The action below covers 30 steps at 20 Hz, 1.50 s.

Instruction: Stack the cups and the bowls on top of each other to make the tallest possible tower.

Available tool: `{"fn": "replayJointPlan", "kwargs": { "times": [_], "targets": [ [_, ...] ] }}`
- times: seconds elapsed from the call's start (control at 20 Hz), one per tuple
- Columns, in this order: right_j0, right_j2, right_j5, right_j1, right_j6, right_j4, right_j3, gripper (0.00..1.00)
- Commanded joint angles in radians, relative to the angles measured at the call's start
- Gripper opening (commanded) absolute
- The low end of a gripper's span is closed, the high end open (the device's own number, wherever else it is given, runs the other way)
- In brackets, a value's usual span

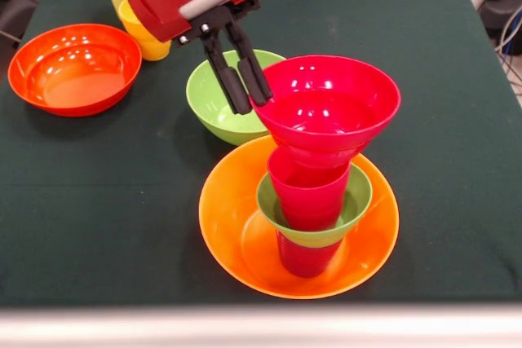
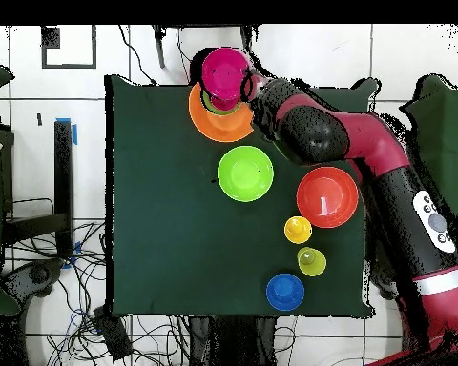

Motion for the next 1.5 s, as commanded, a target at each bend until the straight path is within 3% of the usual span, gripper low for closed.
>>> {"fn": "replayJointPlan", "kwargs": {
  "times": [0.05, 0.75, 1.5],
  "targets": [
    [0.058, -0.077, 0.058, 0.039, -0.237, -0.098, -0.037, 0.0],
    [0.038, -0.072, 0.106, 0.047, -0.327, -0.131, -0.065, 0.0],
    [0.018, -0.055, 0.144, 0.051, -0.369, -0.121, -0.072, 0.0]
  ]
}}
